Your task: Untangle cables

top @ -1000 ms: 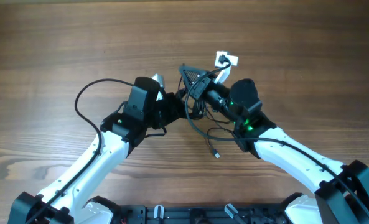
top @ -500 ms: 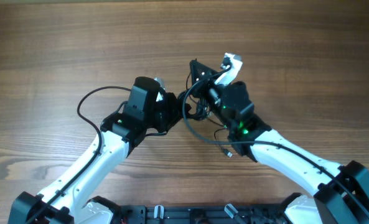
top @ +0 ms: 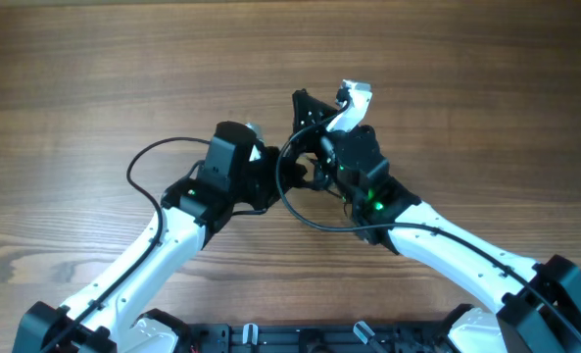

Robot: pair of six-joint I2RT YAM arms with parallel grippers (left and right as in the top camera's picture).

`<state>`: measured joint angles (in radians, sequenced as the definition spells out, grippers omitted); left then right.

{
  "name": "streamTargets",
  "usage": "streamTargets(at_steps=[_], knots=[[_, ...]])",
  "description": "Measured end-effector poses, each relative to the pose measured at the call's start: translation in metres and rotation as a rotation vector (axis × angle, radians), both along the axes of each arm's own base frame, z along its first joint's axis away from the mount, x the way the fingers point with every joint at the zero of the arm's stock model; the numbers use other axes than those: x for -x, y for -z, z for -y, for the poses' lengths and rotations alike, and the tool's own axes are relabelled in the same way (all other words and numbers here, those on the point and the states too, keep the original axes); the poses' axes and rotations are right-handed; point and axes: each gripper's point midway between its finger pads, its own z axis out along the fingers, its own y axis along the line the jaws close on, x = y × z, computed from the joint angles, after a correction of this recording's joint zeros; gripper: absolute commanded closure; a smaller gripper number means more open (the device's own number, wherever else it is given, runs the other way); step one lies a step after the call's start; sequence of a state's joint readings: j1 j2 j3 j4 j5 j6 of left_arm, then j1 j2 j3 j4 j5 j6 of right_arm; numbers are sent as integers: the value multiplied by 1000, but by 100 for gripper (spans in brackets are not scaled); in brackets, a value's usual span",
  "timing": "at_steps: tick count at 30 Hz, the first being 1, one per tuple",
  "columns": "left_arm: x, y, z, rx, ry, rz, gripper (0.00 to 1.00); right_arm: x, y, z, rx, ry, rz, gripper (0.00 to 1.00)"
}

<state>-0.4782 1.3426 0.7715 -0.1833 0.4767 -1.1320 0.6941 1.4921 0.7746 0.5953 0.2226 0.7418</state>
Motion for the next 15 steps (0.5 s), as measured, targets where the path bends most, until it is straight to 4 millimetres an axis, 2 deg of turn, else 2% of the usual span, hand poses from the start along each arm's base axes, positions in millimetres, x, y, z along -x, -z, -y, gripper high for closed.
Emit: streamTargets(at_steps=[4,9,11,15], knots=[[3,-12,12,65,51,18,96,-5,14,-1,50,8,-8,92],[6,-14,14,94,62,-6,96,-5,33,2,185,5,-31,90],[3,-15,9,104,53,-12,96,-5,36,5,254,8,-11,90],[-9,-12,-14,113,-8,-43,96,-5,33,6,363,-8,47,93]])
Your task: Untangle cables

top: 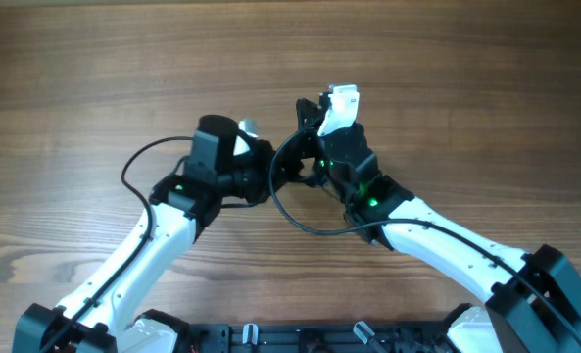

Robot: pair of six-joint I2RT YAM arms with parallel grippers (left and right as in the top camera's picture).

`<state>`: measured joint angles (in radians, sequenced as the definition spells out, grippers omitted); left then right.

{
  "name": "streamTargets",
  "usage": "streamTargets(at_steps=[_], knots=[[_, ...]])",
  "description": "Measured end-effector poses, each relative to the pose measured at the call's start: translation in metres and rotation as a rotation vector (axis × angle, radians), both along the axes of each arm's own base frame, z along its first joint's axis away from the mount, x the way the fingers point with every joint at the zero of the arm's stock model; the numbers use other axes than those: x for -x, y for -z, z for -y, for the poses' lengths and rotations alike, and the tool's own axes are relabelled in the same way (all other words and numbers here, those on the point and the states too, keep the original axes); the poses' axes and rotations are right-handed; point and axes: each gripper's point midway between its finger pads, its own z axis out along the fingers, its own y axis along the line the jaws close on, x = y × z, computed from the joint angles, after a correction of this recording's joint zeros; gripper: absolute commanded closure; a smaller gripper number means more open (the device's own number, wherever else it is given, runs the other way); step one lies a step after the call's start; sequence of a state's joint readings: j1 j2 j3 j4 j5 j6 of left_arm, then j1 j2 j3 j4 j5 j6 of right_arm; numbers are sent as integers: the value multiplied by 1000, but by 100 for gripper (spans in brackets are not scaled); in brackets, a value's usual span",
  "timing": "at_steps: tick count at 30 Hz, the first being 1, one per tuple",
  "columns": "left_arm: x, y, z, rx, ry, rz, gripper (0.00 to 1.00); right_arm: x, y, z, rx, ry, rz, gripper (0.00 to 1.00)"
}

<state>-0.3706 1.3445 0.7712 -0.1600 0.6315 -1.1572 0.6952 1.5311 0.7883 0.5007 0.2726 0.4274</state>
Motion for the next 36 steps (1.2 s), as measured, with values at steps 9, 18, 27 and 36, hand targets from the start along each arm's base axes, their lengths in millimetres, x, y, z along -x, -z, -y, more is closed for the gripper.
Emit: streamTargets(at_steps=[9,18,27,36], knots=[[-6,-4,-13,41,-13,-16,94,23,-29,-25,133,-228,138,95],[6,6,-16,5,11,-64,96,40,-25,-44,418,-440,321,95],[21,9,-19,-70,157,33,96,43,-29,-48,521,-486,418,95],[16,13,-30,-130,204,128,96,55,-4,-52,565,-595,360,86]])
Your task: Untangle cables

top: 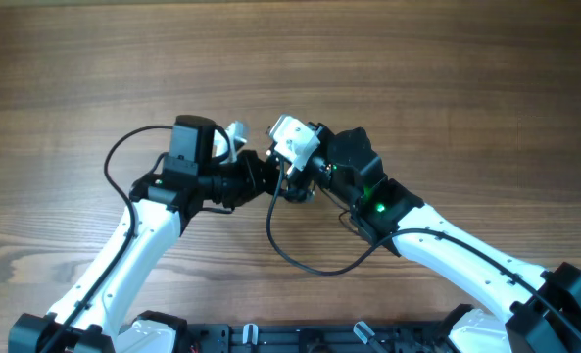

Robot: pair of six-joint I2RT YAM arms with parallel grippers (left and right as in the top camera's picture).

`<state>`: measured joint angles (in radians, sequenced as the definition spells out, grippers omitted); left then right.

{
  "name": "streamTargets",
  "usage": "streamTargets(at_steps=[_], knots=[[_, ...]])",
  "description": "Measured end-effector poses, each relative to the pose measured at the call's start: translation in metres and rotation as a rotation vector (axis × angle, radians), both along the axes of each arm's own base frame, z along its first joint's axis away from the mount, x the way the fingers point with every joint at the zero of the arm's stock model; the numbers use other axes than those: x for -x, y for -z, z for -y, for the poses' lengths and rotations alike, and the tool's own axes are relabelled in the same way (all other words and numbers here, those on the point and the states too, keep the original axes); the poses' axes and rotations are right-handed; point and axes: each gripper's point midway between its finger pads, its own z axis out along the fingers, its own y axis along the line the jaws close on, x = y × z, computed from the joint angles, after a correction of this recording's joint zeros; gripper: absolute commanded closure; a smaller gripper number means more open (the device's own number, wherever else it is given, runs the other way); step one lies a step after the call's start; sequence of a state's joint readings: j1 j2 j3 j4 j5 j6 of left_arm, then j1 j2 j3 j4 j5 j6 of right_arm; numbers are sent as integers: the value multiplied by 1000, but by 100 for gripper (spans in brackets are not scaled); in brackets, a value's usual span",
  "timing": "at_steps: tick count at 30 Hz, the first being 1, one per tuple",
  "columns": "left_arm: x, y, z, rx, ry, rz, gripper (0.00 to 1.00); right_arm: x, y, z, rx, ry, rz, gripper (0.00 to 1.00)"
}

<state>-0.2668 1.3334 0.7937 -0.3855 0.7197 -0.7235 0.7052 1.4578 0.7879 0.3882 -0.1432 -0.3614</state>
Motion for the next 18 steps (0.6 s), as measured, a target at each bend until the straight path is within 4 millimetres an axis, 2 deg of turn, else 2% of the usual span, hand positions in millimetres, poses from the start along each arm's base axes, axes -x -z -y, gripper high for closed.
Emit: streamTargets(at_steps=[4,8,11,16,17,18], knots=[[-11,-1,-13,29,-105,-60,96,15,-3,-11,-29,-113,-20,80],[-20,-2,-19,55,-186,-98,96,29,-6,-18,-65,-198,-59,81],[-28,-1,-25,54,-240,-98,96,36,-9,-21,-82,-242,-73,95],[-30,0,-28,48,-267,-108,96,41,-9,-23,-91,-267,-89,96],[-30,1,-28,47,-267,-108,96,41,-8,-22,-88,-267,-94,87],[-30,1,-28,47,-267,-108,96,42,-5,-22,-82,-267,-105,54]])
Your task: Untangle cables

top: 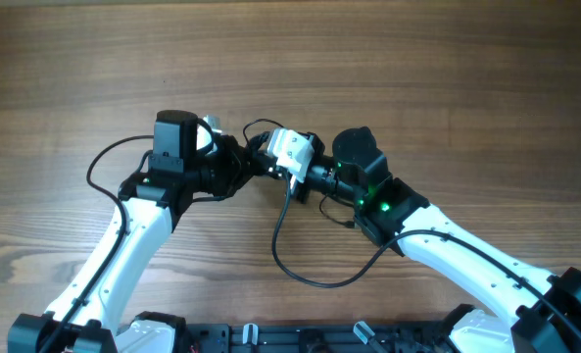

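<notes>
In the overhead view the two grippers meet nose to nose at mid-table. My left gripper (239, 165) points right and my right gripper (268, 163) points left, under its white wrist camera. Between them sits a small dark cable bundle (255, 157), and each gripper is shut on it. A thin black loop of the cable (255, 126) sticks up just behind the fingers. The fingertips are dark and overlap, so most of the bundle is hidden.
Bare wooden table (447, 69) lies all around. A long black lead (292, 273) hangs from the right wrist and curves over the table toward the front. Another lead (98, 167) arcs out left of the left wrist. A black rail (290, 338) runs along the front edge.
Both grippers have shifted left together, still touching. The right wrist stretches further left and lies flatter. The long lead under it now droops closer to the front.
The grippers first met right of centre, the right one pointing up the table beside the left. Then both were slightly further back and left. Later the right gripper had turned to face left. Now the pair sits left of centre, still joined on the cable.
</notes>
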Robot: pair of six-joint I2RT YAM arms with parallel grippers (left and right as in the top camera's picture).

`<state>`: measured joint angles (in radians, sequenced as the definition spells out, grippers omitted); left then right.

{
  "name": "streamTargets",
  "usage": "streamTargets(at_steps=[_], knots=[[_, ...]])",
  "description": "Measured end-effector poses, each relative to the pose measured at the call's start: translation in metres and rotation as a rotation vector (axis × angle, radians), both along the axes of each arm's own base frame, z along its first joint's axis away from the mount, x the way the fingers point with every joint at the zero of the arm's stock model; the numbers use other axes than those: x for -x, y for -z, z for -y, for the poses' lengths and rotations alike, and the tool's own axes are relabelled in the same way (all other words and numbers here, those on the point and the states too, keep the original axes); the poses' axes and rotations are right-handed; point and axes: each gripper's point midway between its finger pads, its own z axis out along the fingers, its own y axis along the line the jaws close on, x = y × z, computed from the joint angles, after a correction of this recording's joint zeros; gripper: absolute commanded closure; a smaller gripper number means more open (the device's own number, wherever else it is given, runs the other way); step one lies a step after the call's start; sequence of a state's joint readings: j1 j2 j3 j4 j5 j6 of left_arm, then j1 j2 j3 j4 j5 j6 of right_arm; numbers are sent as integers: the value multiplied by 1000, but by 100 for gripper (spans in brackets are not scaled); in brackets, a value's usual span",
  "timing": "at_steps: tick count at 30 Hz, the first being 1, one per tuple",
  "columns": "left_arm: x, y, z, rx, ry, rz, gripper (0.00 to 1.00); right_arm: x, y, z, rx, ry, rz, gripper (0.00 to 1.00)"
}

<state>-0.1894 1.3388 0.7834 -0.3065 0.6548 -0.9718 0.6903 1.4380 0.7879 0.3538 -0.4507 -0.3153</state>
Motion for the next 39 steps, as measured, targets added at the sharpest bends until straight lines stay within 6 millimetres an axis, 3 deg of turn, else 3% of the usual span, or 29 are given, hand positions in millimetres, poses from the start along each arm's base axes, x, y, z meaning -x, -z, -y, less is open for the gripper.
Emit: streamTargets(at_steps=[1,5,10,15,17,19,22,24,30,32,36,39], knots=[[0,0,0,-2,3,4,96,1,2,0,7,-2,-6,21],[-2,2,-3,-94,103,135,96,1,5,2,-13,20,-84,15],[-8,6,-11,-230,198,287,96,0,2,5,-120,73,-310,19],[-19,14,-29,-400,213,371,96,34,8,8,-121,13,-585,0],[-24,15,-35,-465,230,414,96,44,9,19,-104,18,-661,0],[-25,16,-37,-515,279,462,96,47,-10,38,-134,35,-676,0],[-25,16,-35,-553,360,528,96,46,-49,64,-202,54,-574,3],[-20,13,-26,-529,438,584,96,46,-54,72,-162,56,-448,7],[1,18,-15,-466,553,582,96,27,-17,67,-3,66,-307,16],[5,22,-17,-472,564,559,96,29,-7,56,22,33,-293,18],[6,28,-21,-520,563,537,96,47,-11,34,32,-29,-244,32],[10,33,-12,-584,603,542,96,47,5,28,96,27,-237,32]])
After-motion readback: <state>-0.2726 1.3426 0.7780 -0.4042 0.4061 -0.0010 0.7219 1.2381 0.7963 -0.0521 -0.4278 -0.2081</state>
